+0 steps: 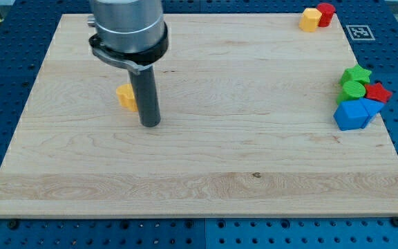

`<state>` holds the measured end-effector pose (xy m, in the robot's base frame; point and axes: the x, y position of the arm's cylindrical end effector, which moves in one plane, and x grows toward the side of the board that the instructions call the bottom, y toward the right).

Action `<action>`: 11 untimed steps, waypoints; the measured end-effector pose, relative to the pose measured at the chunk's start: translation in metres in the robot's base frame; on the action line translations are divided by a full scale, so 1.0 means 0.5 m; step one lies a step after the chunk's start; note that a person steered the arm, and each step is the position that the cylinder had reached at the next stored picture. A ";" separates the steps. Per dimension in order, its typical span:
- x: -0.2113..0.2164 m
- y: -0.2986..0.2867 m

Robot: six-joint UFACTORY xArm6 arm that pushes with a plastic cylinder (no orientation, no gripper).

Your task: Nudge the yellow heart up a bit

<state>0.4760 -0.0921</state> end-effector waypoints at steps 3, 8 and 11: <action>0.000 -0.102; -0.076 -0.135; -0.082 -0.064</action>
